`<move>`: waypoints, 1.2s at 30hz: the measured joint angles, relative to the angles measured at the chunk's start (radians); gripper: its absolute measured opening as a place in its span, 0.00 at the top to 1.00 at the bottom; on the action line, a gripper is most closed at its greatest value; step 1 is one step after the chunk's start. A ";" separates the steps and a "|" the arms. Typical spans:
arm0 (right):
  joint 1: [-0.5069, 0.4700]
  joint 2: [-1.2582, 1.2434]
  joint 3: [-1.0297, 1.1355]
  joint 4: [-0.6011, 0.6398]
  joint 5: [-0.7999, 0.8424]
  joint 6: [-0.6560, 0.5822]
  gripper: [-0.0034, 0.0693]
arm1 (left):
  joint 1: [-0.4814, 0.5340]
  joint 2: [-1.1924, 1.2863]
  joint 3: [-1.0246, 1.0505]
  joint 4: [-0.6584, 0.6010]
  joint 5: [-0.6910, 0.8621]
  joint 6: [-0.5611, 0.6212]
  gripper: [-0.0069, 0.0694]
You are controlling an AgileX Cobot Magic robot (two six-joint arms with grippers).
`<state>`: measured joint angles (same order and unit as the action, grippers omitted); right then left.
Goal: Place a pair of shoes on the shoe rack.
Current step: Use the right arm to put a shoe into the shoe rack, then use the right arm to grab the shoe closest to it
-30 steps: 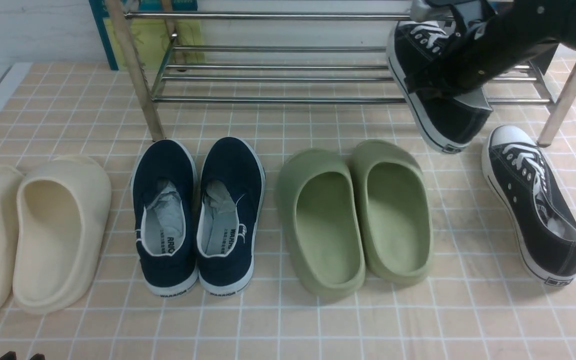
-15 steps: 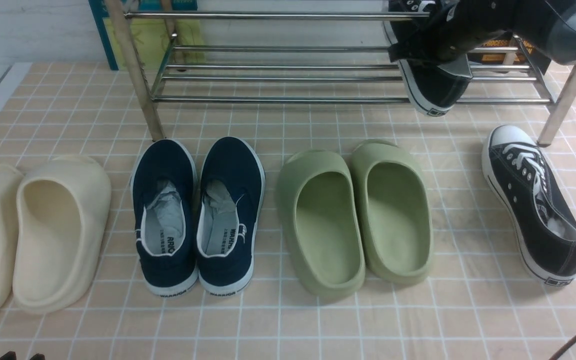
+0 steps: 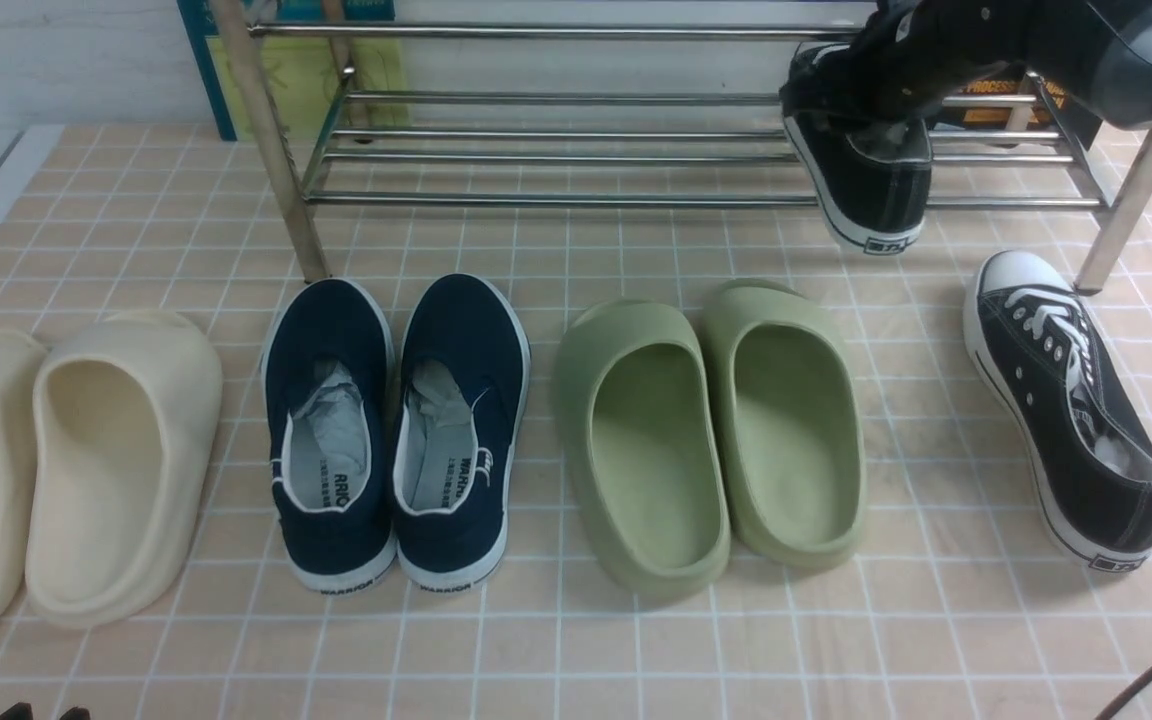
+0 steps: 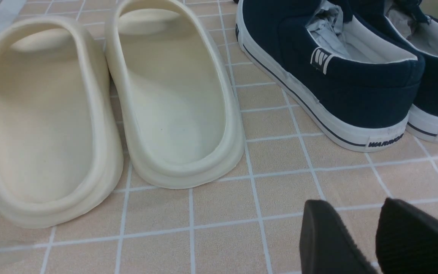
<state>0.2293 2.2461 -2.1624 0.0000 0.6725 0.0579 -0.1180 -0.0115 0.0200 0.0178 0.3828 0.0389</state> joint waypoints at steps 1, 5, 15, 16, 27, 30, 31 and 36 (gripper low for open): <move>0.000 -0.006 0.000 0.010 0.002 0.000 0.43 | 0.000 0.000 0.000 0.000 0.000 0.000 0.60; 0.001 -0.090 0.000 0.058 0.075 0.000 0.36 | 0.000 0.000 0.000 0.000 0.000 0.000 0.60; 0.002 -0.387 -0.002 -0.027 0.258 -0.019 0.36 | 0.000 0.000 0.000 0.000 0.000 0.000 0.60; 0.002 -0.413 -0.004 -0.057 0.302 -0.019 0.36 | 0.000 0.000 0.000 0.000 0.000 0.000 0.60; 0.000 -0.457 0.316 -0.324 0.568 0.149 0.35 | 0.000 0.000 0.000 0.000 0.000 0.000 0.60; 0.000 -0.454 0.543 -0.320 0.541 0.174 0.35 | 0.000 0.000 0.000 0.000 0.000 0.000 0.60; 0.000 -0.453 0.599 -0.320 0.520 0.181 0.35 | 0.000 0.000 0.000 0.000 0.000 0.000 0.60; -0.012 -0.450 0.829 -0.319 0.311 0.266 0.35 | 0.000 0.000 0.000 0.000 0.000 0.000 0.60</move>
<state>0.2171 1.7959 -1.3332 -0.3194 0.9839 0.3237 -0.1180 -0.0115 0.0200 0.0178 0.3828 0.0389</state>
